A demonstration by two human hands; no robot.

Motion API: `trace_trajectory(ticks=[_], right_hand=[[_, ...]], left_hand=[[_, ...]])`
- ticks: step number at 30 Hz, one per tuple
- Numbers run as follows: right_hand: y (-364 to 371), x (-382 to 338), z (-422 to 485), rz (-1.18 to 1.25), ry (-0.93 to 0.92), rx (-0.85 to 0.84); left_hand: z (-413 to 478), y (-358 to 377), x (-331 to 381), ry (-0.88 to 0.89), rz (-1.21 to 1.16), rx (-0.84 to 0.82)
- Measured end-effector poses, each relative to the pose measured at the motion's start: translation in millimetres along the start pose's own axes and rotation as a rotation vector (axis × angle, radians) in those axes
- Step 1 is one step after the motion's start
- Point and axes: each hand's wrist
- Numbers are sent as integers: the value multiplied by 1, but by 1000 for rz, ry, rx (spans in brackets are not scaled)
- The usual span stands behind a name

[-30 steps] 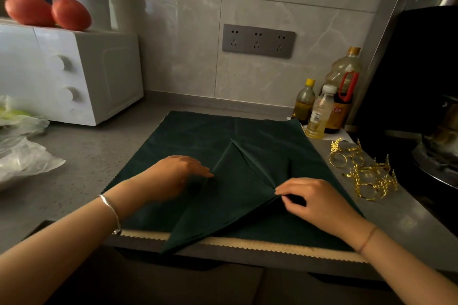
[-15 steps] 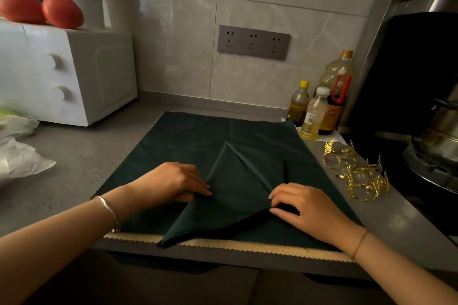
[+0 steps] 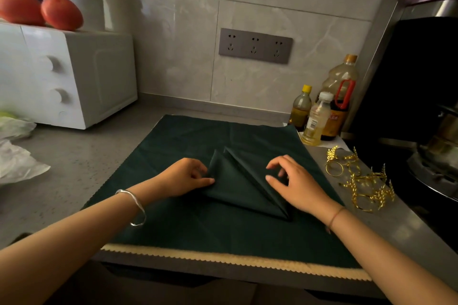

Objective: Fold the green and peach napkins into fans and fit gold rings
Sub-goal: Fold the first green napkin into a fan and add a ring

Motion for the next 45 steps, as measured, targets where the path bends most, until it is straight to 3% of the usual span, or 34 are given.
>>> trace_trajectory(ticks=[7,15,20,25,32,38,41,43,45], right_hand=[[18,48,44,104,284,-54],[-7,46,16,323,234,-74],[-10,44,6,387,266,-128],[5,40,19,313,317,49],[27,34,27,363,326,228],[34,29,22,262,365,271],[29,26,19,46,262,237],[26,20,18,-84,57,193],[23,12,19,-93,-111,39]], left_hand=[[18,4,13,-85,-29,20],[55,11,32,-41,13,138],[66,22,45,-18,67,119],[35,39,51,32,409,190],[-29,67,60,-122,463,-41],[-32,78,57,-80,534,-33],[-32,78,55,-51,565,-16],[-29,78,53,-35,575,0],[-25,78,50,-16,577,17]])
Point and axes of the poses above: each hand's wrist, its own z-axis towards the middle knuckle, its own y-axis out of the palm, x = y × z, and after that the axes turned 9 degrees about -y, right-handed
